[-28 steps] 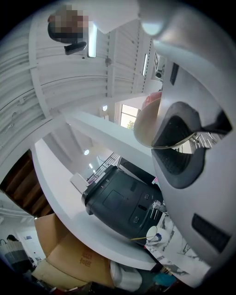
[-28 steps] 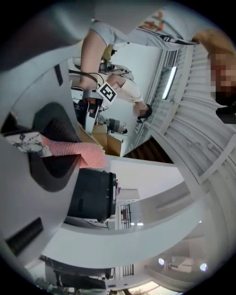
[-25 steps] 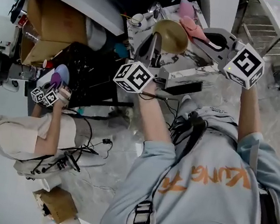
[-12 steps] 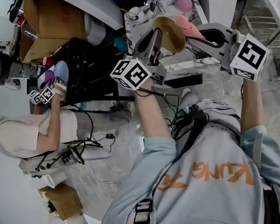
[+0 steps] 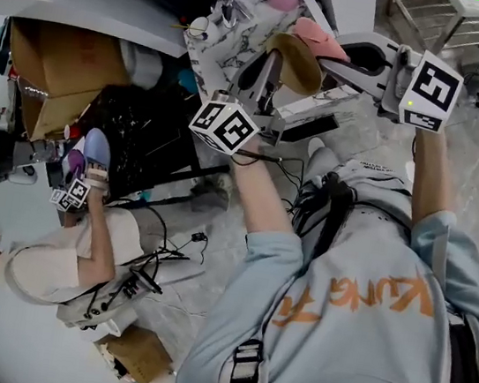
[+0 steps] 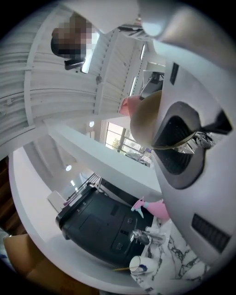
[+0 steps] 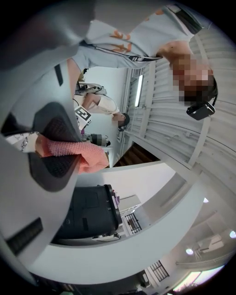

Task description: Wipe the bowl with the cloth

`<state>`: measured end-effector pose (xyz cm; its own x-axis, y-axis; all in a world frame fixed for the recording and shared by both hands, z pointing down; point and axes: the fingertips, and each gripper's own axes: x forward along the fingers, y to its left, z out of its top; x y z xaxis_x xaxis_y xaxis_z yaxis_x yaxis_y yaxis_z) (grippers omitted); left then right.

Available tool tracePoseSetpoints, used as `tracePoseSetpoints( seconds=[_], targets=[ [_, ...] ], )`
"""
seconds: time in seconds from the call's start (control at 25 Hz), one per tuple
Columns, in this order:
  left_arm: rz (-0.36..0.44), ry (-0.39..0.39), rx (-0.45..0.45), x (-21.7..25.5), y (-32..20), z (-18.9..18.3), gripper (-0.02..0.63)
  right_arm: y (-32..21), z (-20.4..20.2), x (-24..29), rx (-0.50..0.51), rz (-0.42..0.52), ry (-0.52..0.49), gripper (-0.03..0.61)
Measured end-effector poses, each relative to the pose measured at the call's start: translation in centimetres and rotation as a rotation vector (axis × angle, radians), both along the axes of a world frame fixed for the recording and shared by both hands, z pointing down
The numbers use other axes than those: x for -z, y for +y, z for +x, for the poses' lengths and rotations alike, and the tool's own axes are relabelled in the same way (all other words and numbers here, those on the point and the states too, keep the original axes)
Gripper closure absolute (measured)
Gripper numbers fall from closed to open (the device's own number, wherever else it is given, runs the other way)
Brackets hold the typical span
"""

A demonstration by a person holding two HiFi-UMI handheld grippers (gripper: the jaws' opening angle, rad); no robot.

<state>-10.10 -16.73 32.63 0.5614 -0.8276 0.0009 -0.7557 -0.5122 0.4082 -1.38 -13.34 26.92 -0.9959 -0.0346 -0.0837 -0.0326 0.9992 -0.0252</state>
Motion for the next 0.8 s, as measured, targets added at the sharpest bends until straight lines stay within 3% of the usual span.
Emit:
tracePoseSetpoints(
  seconds=[0.36, 0.64, 0.8],
  targets=[
    [0.119, -0.095, -0.382, 0.3, 1.1, 8.7, 0.578, -1.8, 3.0, 0.4, -0.091, -0.026, -0.050, 0.529],
    [0.154, -0.110, -0.482, 0.8, 2.6, 9.9, 0.578, -1.8, 2.6, 0.4, -0.055, -0.045, -0.066, 0.529],
    [0.206, -0.062, -0.527, 1.7, 3.9, 9.7, 0.578, -1.8, 2.3, 0.3, -0.023, -0.068, -0.091, 0.529]
  ],
)
